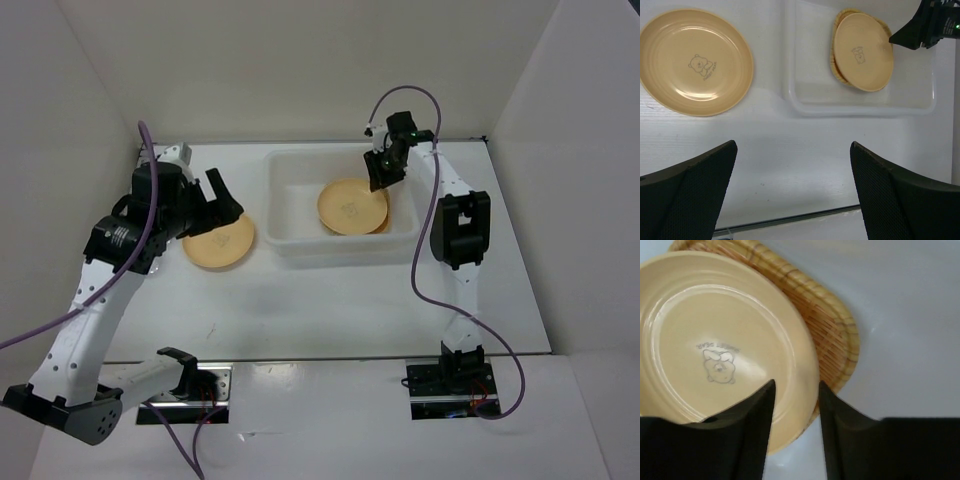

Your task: Place the mixed dishes into the plastic bin

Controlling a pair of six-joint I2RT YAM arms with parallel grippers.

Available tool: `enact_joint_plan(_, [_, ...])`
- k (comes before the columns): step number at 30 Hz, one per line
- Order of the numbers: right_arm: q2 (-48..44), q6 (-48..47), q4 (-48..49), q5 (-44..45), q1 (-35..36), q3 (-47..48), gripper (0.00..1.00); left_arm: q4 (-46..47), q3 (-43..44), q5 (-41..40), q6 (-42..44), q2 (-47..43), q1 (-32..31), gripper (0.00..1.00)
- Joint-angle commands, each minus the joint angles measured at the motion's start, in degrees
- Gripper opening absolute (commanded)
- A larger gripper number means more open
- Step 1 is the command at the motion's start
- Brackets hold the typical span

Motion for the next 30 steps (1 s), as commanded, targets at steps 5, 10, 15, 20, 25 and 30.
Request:
enact_joint_plan(5, [-5.16, 1.43, 1.87, 5.49, 0.00, 6.48, 0.81, 2.35, -3.81, 0.87, -2.39, -1.75, 0.38, 1.00])
enact_joint_plan(10, [-13.83, 3.01, 1.33, -0.90, 0.00, 10.09, 0.84, 10.70, -14.88, 1.83, -7.40, -10.08, 1.00, 1.00])
enact_joint_plan(15, [-24.30, -2.24, -1.92, -11.71, -1.05, -4.34, 0.84, 7.03, -22.27, 0.69, -13.73, -8.19, 5.12, 1.00])
enact_joint_plan(20, [-39.51, -7.96, -0.60, -17.53, -2.46, -30.56, 0.84, 7.28, -28.95, 0.44, -17.16, -4.22, 8.55, 1.00])
enact_joint_plan(25, [-47.41, -4.65, 4.57, -13.50, -4.04, -46.93, 0.84, 10.17, -32.56, -0.10, -21.82, -0.27, 14.87, 1.00])
enact_joint_plan(30, [-57.79, -1.99, 14.60, -8.14, -5.36, -58.45, 0.84, 13.43, -35.29, 1.75, -25.59, 4.83, 18.74, 1.00])
